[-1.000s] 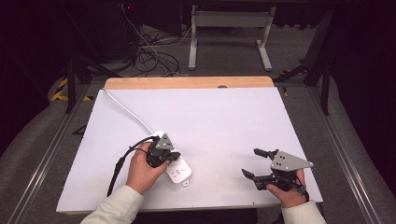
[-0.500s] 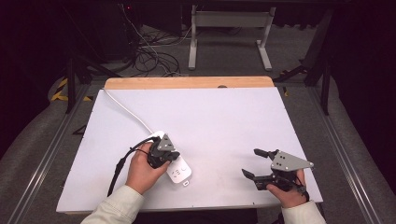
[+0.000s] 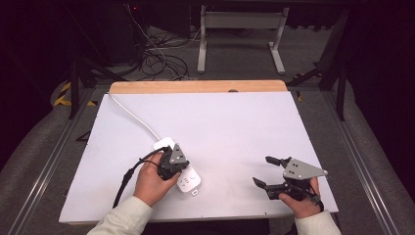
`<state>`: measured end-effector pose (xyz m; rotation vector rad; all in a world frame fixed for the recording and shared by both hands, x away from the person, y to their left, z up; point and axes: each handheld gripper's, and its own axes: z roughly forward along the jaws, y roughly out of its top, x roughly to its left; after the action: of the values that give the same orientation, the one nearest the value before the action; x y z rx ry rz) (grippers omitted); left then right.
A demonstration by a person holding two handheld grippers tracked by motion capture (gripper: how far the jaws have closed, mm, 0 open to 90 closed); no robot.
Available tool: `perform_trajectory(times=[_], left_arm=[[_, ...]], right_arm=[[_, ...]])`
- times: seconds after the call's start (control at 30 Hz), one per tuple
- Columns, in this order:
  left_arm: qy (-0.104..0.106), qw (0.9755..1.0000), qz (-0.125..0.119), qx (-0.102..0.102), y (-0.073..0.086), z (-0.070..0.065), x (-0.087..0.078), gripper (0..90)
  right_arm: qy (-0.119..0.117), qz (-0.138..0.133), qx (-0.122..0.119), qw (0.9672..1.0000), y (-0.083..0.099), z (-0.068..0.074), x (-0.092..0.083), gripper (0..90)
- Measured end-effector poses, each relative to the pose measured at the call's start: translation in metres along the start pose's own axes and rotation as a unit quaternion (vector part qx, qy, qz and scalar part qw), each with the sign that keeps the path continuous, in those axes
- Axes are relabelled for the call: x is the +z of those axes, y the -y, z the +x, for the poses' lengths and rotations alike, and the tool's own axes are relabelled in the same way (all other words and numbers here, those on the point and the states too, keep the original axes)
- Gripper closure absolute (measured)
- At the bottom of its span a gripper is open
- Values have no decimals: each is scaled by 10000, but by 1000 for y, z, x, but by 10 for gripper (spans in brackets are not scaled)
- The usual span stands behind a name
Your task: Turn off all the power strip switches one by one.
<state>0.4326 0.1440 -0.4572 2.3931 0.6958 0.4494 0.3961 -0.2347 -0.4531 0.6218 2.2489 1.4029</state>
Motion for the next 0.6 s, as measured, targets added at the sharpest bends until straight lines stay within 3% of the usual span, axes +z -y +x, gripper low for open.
perform_trajectory(times=[0.17,0.27,0.6], left_arm=[[148,9987,-395,-298,5,8,-6,900],[279,9958,-741,-460,1,15,-21,900],[382,9941,-870,-531,1,17,-25,900]], right_arm=[[-3,-22,14,10000,0,0,-1,200],[-4,-26,0,10000,0,-1,-1,200],[-10,-39,10,10000,0,-2,-2,200]])
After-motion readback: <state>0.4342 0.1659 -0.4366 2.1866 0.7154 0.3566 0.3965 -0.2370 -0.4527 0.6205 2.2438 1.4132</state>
